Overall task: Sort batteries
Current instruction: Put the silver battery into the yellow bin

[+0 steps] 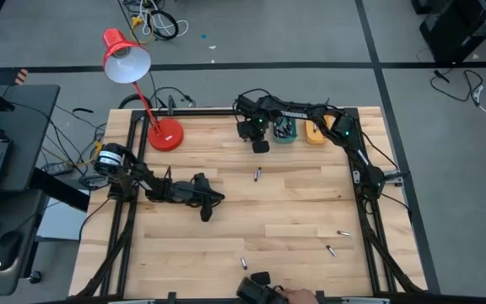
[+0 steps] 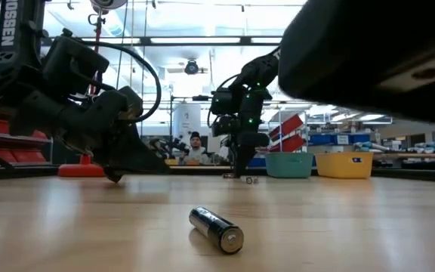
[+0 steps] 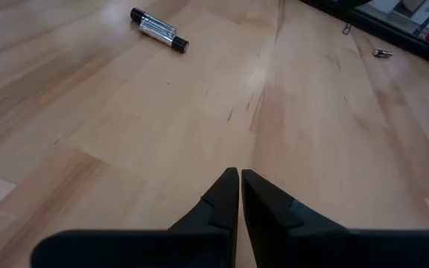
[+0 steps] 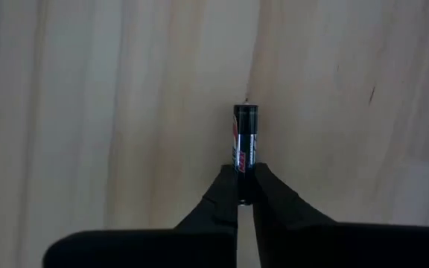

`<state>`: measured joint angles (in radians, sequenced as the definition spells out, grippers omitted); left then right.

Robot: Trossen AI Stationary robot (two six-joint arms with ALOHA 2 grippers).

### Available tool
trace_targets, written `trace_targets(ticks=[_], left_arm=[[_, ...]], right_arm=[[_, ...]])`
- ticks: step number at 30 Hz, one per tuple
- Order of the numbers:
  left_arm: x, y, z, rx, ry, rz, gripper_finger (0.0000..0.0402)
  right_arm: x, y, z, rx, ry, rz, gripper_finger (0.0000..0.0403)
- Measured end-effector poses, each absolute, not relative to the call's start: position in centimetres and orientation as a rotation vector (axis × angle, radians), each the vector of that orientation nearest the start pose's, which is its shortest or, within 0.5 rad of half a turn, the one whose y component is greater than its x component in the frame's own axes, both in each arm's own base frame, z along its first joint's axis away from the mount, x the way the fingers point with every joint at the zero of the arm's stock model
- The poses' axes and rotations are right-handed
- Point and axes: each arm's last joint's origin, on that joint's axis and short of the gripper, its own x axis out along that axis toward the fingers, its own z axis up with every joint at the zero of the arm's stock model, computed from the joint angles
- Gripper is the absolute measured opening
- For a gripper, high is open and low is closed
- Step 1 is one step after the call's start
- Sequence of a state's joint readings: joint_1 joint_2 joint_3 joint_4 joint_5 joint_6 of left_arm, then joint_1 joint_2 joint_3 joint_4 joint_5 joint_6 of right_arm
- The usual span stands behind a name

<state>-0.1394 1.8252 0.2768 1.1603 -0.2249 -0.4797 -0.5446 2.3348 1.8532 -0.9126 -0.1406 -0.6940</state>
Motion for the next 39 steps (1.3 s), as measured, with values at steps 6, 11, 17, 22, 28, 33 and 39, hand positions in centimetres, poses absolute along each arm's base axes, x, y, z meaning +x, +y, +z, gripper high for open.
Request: trace_targets(ticks=[6,11,17,22,28,33,39], left_arm=[[23.9,-2.7,7.9,-0.405,0.353,0.174,0.0035],[23.9,-2.7,7.9,-0.399,0.355,0.171,0.0035],[24.0,-2.6,8.1,-0.335,0.326,0.207,0.0035],[24.1,-2.5,8.5,-0.299,0.283,0.206,0.0035],[24.2,-2.5,8.6,-0.294,0.265,0.231,0.0035],[24.2,-2.5,8.6,-0.295,0.265,0.231,0.0035],[24.2,-2.5,8.6,-0.296,0.267,0.227,0.0035]], right_arm=[[39.1,-23.2,15.3,-0.048,1.382,0.113,0.0010],[36.9,-23.2,20.4,-0.043,1.372,0.066,0.0010],[32.0,-24.4,27.1,0.025,1.320,-0.072,0.0010],[27.4,-25.3,31.4,0.248,1.257,-0.312,0.0010],[23.1,-25.5,32.7,0.415,1.239,-0.635,0.0010],[19.8,-25.4,30.6,0.551,1.287,-0.767,0.0011],[17.4,-25.4,26.4,0.668,1.294,-0.836,0.0016]])
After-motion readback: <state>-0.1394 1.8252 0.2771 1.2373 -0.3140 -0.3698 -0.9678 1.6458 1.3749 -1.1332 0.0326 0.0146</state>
